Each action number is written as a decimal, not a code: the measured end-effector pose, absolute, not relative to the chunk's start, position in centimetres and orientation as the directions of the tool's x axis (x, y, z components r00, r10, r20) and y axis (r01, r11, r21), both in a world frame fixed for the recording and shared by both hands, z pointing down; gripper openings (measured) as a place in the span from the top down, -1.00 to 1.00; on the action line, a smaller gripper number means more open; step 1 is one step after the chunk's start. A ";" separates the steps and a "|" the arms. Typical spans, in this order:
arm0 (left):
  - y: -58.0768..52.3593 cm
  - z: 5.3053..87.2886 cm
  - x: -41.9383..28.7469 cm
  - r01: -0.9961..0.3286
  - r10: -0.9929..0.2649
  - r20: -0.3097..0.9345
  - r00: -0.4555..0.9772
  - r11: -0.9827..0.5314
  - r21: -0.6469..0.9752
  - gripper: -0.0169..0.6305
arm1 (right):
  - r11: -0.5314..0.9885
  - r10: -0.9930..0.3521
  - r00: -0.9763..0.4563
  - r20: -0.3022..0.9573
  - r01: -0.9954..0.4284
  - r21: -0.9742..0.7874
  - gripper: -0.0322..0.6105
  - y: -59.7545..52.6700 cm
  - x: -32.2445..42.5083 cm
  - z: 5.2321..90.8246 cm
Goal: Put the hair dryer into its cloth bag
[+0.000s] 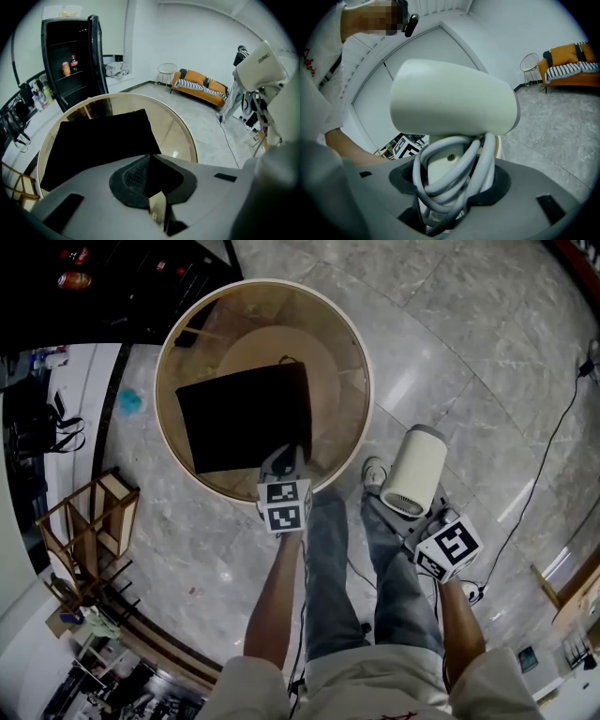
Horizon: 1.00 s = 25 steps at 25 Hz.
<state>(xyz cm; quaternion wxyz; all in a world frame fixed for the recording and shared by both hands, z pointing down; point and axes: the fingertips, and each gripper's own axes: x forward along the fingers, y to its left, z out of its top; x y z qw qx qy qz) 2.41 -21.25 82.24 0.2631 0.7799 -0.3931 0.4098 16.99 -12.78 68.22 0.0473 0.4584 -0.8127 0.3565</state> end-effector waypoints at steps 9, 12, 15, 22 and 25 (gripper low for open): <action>-22.5 78.2 -0.6 -0.889 -0.571 0.743 0.350 -0.453 0.071 0.82 | 0.473 -0.583 -0.637 0.504 -0.771 -0.427 0.04 -14.5 13.6 70.6; -22.6 77.4 -1.2 -0.896 -0.597 0.721 0.352 -0.437 0.076 0.82 | 0.545 -0.517 -0.656 0.549 -0.747 -0.381 0.04 -15.5 11.9 71.6; -22.3 77.6 -1.4 -0.898 -0.596 0.720 0.357 -0.431 0.088 0.82 | 0.597 -0.449 -0.663 0.599 -0.722 -0.350 0.05 -16.8 10.5 73.4; -22.5 77.6 -2.1 -0.899 -0.595 0.710 0.375 -0.419 0.124 0.82 | 0.692 -0.263 -0.626 0.734 -0.653 -0.309 0.05 -20.2 8.3 77.9; -22.5 77.7 -2.1 -0.895 -0.591 0.708 0.388 -0.424 0.136 0.82 | 0.726 -0.174 -0.578 0.797 -0.622 -0.293 0.06 -20.2 8.1 79.9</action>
